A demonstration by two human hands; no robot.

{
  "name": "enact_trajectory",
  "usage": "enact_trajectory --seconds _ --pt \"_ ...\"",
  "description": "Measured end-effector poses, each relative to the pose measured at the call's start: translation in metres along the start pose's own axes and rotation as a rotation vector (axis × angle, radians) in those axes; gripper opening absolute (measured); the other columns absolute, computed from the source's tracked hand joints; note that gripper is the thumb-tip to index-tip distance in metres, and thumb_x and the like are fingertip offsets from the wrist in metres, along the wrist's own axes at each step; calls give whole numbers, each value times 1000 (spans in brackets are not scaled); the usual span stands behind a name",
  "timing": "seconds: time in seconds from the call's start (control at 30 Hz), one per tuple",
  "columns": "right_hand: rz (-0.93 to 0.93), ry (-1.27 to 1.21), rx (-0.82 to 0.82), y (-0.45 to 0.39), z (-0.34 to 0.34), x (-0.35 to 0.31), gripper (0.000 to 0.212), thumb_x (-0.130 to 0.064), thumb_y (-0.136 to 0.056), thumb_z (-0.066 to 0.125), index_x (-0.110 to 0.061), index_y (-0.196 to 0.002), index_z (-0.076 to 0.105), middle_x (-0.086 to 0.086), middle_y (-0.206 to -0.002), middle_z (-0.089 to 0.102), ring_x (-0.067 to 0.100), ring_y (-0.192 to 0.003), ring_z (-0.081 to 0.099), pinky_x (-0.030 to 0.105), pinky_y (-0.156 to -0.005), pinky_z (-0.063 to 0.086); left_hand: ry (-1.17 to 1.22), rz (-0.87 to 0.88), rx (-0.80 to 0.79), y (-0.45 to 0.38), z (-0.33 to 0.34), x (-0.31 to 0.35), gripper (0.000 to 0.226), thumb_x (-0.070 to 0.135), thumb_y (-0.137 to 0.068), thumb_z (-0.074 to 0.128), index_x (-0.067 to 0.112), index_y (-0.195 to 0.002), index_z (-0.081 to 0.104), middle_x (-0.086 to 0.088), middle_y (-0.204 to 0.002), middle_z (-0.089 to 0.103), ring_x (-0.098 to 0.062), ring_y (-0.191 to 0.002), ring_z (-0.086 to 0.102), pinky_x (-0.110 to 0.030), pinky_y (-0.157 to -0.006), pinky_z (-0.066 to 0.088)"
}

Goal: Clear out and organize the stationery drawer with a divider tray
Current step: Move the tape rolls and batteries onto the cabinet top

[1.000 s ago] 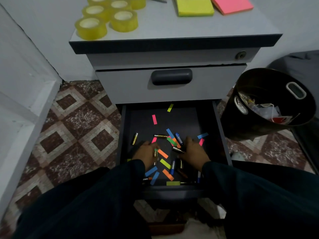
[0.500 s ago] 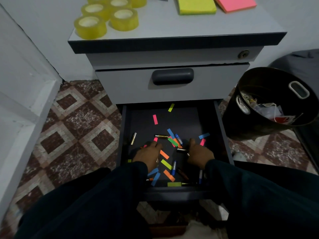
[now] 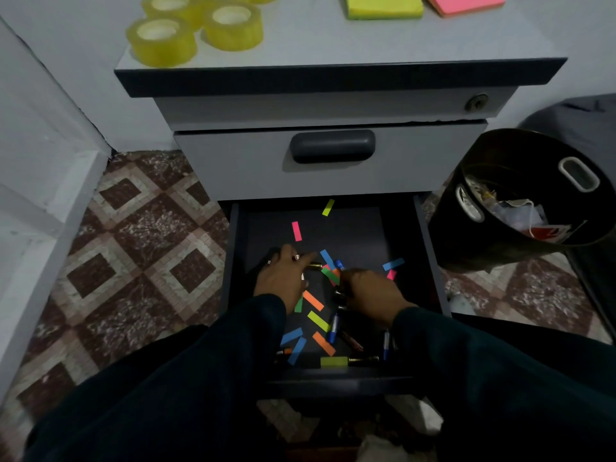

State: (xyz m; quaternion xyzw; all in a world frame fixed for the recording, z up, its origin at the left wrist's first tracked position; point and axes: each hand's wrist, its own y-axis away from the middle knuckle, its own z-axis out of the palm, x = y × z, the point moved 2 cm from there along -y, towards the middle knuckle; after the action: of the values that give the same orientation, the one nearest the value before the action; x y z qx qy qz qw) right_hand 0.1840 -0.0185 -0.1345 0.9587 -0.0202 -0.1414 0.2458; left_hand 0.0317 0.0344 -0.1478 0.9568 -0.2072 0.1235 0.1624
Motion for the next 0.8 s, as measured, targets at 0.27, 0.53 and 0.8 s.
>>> enact_trajectory --seconds 0.27,0.53,0.8 --pt "-23 -19 -2 4 14 -3 32 -19 -95 49 -15 -127 47 6 -118 58 18 -104 58 30 -90 50 64 34 -109 -11 17 10 49 9 -96 40 32 -139 41 -6 -143 24 -27 -116 48 -36 -96 45" --pt "-69 -40 -20 6 23 -5 38 -19 -91 56 -16 -127 45 7 -123 55 21 -107 58 30 -88 49 -70 81 -75 -2 11 10 38 10 -91 52 20 -128 50 -6 -133 31 -24 -119 42 -34 -94 46" --pt "14 -106 10 5 25 0 65 -23 -93 54 -26 -147 19 10 -146 25 24 -107 57 31 -86 53 -70 -75 28 5 4 4 52 33 -88 61 22 -132 37 -5 -133 43 -23 -121 43 -33 -91 44"
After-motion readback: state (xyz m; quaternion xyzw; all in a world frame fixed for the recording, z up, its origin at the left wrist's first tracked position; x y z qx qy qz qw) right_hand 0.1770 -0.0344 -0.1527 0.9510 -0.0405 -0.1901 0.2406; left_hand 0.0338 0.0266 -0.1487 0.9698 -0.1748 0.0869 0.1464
